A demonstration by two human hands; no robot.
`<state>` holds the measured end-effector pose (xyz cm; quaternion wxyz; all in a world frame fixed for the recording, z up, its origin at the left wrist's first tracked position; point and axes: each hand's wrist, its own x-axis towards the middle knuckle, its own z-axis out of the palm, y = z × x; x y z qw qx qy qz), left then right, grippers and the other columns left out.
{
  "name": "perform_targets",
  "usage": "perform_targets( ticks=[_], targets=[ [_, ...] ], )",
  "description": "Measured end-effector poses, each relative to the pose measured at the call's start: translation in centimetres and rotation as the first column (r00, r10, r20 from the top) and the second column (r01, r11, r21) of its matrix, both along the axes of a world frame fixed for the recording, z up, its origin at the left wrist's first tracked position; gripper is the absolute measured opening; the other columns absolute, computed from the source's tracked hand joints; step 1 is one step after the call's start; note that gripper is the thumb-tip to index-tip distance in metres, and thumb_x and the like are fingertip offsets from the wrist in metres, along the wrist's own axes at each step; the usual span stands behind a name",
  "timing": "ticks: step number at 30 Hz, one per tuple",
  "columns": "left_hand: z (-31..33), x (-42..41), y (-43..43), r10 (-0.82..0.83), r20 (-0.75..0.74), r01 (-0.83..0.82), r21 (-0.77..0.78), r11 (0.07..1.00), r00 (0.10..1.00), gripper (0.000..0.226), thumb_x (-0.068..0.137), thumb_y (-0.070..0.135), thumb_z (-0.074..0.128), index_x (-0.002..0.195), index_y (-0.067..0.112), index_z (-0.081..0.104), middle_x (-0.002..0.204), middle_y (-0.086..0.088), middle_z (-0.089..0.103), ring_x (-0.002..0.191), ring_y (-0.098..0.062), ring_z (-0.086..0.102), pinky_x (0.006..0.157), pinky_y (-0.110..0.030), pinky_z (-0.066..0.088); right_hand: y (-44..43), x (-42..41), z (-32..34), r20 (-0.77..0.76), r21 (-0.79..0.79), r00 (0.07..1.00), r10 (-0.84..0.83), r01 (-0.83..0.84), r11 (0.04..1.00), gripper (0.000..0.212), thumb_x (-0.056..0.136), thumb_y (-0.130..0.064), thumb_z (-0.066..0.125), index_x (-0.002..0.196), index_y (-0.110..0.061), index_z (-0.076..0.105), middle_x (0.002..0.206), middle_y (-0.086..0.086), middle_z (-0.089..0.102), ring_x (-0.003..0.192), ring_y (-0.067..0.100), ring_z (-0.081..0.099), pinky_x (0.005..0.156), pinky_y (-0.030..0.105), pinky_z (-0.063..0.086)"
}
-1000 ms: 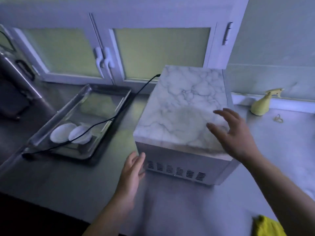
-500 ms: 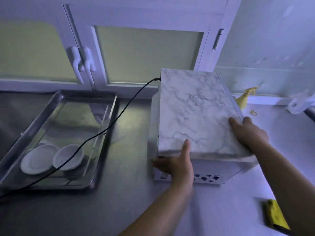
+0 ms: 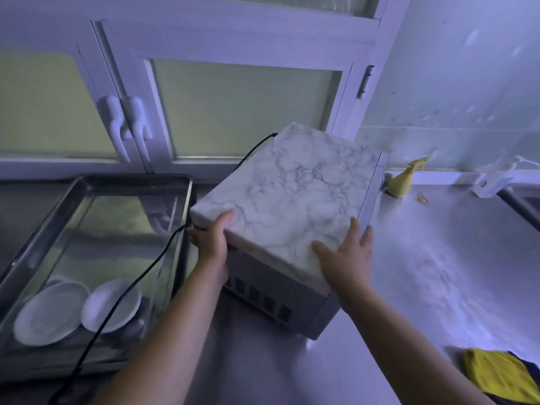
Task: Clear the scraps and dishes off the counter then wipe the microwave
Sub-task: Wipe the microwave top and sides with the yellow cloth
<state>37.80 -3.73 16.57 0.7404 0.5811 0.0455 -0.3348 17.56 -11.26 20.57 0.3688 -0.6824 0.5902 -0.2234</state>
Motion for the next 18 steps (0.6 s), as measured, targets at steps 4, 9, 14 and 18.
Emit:
perform_targets(
  ticks=[4,9,14,18],
  targets=[
    [0.3,-4.0,0.2,0.153,0.168,-0.165,0.06,0.984,0.974,0.097,0.061,0.057,0.075,0.145,0.026,0.038,0.142,0.0,0.051,0.123,-0.026,0.056,0.104,-0.049,0.047,-6.0,-0.2,1.1,-0.032,-0.109,0.999,0.026,-0.03,0.994,0.089,0.087,-0.04,0.07,0.158,-0.025,0.019,0.168,0.005,0.005,0.154,0.022,0.005,0.123,0.048,0.013],
    [0.5,-14.1,-1.7,0.091,0.396,-0.177,0.185,0.967,0.914,0.12,0.07,0.037,0.088,0.158,0.02,0.009,0.16,0.001,0.021,0.13,0.006,0.024,0.108,-0.003,0.008,-21.2,1.3,3.4,-0.246,-0.241,0.969,-0.002,-0.059,0.969,0.077,0.092,-0.045,0.06,0.154,-0.012,0.027,0.163,0.01,0.023,0.151,0.025,0.017,0.12,0.051,0.021],
    [-0.5,-16.2,-2.5,0.057,0.391,-0.133,0.169,0.977,0.919,0.15,0.051,0.043,0.093,0.156,0.029,-0.012,0.164,0.006,-0.007,0.15,-0.007,0.003,0.125,-0.039,0.007,-31.5,2.8,2.8,-0.463,-0.19,0.878,0.12,-0.23,0.954,0.074,0.095,-0.056,0.045,0.15,-0.007,0.035,0.154,0.018,0.038,0.139,0.036,0.039,0.112,0.049,0.031],
    [-0.4,-15.9,-2.7,0.119,0.415,-0.142,0.027,0.989,0.902,0.127,0.036,0.057,0.079,0.128,0.069,-0.008,0.164,0.009,0.002,0.151,-0.014,0.015,0.124,-0.046,0.016,-36.2,4.0,1.4,-0.549,-0.2,0.816,0.18,-0.338,0.92,0.077,0.092,-0.065,0.033,0.14,-0.006,0.047,0.14,0.02,0.051,0.126,0.038,0.05,0.104,0.048,0.036]
  ],
)
